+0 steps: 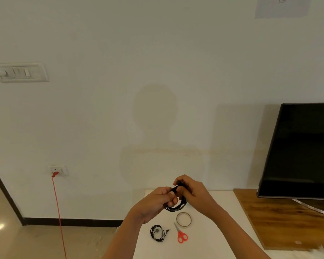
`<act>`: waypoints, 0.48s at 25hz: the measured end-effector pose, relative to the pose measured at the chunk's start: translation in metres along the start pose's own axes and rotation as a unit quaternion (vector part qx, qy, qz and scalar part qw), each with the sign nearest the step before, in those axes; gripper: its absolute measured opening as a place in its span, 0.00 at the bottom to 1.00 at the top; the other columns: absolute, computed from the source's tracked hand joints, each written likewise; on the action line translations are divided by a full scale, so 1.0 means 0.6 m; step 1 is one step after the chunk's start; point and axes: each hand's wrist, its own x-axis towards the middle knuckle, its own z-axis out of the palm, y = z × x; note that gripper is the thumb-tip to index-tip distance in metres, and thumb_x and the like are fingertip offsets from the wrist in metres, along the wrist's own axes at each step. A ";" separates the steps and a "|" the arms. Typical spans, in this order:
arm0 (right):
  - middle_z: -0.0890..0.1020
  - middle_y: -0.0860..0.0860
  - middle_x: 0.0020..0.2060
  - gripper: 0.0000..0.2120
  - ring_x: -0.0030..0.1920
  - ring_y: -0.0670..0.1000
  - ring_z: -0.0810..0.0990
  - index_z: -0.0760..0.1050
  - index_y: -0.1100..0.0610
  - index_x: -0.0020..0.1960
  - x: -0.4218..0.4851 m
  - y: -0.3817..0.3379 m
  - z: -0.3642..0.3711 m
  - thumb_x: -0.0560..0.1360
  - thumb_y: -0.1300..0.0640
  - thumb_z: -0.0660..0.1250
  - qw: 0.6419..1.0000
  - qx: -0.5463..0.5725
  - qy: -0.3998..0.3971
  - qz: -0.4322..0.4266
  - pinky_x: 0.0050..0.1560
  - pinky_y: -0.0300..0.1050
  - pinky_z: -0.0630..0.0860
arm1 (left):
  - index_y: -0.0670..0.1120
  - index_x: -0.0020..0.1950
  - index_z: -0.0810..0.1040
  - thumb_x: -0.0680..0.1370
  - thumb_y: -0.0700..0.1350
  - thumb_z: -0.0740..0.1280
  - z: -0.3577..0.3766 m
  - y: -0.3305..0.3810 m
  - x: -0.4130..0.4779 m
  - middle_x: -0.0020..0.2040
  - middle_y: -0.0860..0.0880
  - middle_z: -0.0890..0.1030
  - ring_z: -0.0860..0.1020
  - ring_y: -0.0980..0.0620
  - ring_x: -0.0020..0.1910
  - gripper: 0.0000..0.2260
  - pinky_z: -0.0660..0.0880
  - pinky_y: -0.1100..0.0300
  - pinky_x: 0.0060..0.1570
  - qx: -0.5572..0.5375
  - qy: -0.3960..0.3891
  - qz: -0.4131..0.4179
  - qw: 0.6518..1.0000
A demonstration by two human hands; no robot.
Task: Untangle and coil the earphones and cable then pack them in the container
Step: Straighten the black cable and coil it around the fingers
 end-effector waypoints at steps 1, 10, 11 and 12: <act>0.80 0.43 0.34 0.08 0.35 0.42 0.78 0.75 0.53 0.51 0.001 0.003 0.004 0.79 0.64 0.61 1.000 -0.011 0.011 0.006 0.38 0.34 0.75 | 0.43 0.50 0.76 0.82 0.40 0.55 0.002 0.000 0.003 0.34 0.54 0.73 0.67 0.59 0.31 0.10 0.68 0.66 0.42 0.028 0.015 -0.003 0.999; 0.81 0.51 0.34 0.09 0.31 0.46 0.75 0.78 0.56 0.52 0.015 0.013 0.015 0.81 0.59 0.59 0.977 0.188 0.022 0.099 0.36 0.37 0.74 | 0.46 0.40 0.75 0.82 0.45 0.57 0.015 -0.034 0.032 0.28 0.53 0.72 0.68 0.56 0.30 0.13 0.71 0.56 0.57 -0.134 0.085 -0.033 0.987; 0.81 0.51 0.35 0.09 0.33 0.47 0.75 0.78 0.55 0.53 0.016 0.019 0.016 0.81 0.58 0.59 0.973 0.202 0.020 0.109 0.37 0.38 0.75 | 0.45 0.40 0.76 0.82 0.44 0.58 0.014 -0.041 0.037 0.31 0.52 0.76 0.72 0.57 0.30 0.13 0.72 0.58 0.55 -0.162 0.087 -0.033 0.982; 0.81 0.50 0.35 0.09 0.35 0.48 0.77 0.79 0.55 0.53 0.017 0.026 0.018 0.81 0.58 0.60 0.970 0.213 0.020 0.116 0.39 0.39 0.76 | 0.44 0.42 0.78 0.82 0.43 0.59 0.013 -0.047 0.040 0.34 0.49 0.80 0.76 0.57 0.32 0.12 0.75 0.62 0.51 -0.194 0.091 -0.039 0.976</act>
